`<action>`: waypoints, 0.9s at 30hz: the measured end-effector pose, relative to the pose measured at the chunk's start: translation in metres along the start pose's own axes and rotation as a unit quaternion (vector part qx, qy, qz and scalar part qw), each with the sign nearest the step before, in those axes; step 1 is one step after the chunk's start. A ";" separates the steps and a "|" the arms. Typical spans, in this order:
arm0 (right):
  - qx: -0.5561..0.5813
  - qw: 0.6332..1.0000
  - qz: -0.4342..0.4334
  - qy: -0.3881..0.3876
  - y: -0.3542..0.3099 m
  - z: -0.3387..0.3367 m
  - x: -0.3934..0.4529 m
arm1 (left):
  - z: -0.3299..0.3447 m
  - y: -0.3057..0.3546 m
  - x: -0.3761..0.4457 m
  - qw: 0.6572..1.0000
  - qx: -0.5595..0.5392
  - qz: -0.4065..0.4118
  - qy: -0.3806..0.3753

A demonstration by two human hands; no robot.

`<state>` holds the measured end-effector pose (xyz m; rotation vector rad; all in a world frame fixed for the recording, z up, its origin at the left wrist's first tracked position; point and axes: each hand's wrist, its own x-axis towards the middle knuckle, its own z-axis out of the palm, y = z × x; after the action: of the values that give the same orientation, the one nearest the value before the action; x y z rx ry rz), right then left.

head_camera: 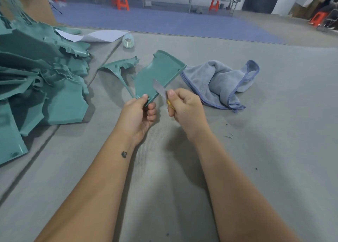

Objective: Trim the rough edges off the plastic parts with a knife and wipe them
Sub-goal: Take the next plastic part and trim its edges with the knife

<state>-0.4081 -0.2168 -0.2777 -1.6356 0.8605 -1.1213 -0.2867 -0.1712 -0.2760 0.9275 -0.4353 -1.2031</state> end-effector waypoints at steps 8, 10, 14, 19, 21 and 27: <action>0.018 0.987 0.017 0.156 0.009 -0.013 0.011 | -0.008 0.002 -0.001 0.999 0.020 -0.026 -0.036; 0.066 0.978 0.038 0.196 0.010 -0.024 0.013 | -0.008 0.003 -0.001 0.999 0.021 -0.027 -0.033; 0.106 0.986 0.027 0.128 0.008 -0.019 0.010 | -0.005 0.003 -0.002 0.999 0.028 -0.023 -0.022; 0.011 0.998 0.015 0.061 0.006 0.009 0.006 | -0.007 0.004 -0.003 0.998 0.042 -0.022 -0.041; 0.007 0.996 0.015 0.084 0.007 0.009 0.007 | -0.009 0.005 -0.003 0.997 0.049 -0.030 -0.052; 0.036 0.992 0.022 0.123 0.010 0.007 0.013 | -0.012 0.006 -0.003 0.996 0.040 -0.051 -0.061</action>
<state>-0.3971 -0.2292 -0.2850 -1.4325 0.9967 -1.3253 -0.2756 -0.1637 -0.2775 0.9564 -0.5418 -1.3496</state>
